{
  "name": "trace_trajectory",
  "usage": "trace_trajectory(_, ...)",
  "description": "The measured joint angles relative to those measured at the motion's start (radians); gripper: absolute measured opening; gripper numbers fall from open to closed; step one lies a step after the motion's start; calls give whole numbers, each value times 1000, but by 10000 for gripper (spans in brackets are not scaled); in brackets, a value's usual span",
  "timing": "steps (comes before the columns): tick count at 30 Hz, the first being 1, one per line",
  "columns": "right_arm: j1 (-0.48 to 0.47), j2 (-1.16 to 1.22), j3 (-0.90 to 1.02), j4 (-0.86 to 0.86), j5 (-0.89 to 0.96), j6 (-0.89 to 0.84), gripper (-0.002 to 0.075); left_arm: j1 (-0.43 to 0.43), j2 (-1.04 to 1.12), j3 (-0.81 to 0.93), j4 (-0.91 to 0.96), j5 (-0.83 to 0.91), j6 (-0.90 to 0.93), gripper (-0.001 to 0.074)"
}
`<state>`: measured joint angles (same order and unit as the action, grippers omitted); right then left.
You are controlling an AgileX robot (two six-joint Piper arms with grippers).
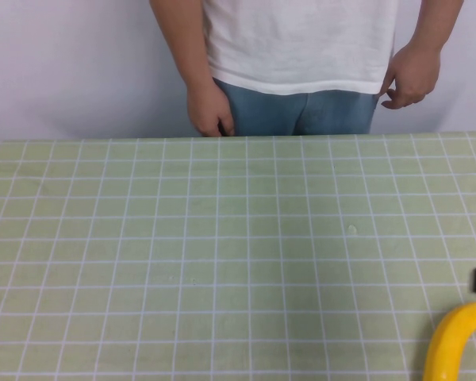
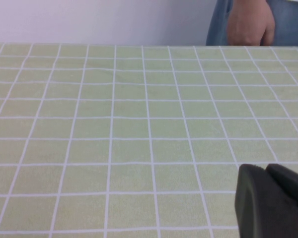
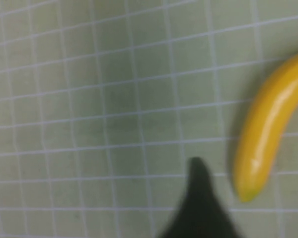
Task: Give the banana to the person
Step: Pick up the banana
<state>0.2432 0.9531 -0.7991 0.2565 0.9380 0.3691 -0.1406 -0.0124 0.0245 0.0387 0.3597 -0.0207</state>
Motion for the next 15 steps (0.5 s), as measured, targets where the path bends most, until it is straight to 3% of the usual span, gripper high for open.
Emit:
trace_trajectory(7,78,1,197,-43,-163,169,547,0,0,0,0,0,0,-4)
trace_trajectory(11,78,48,217,-146,-177,243,547,0,0,0,0,0,0,-4)
trace_trajectory(15,78,145,217,-144,-208,244,547,0,0,0,0,0,0,-4)
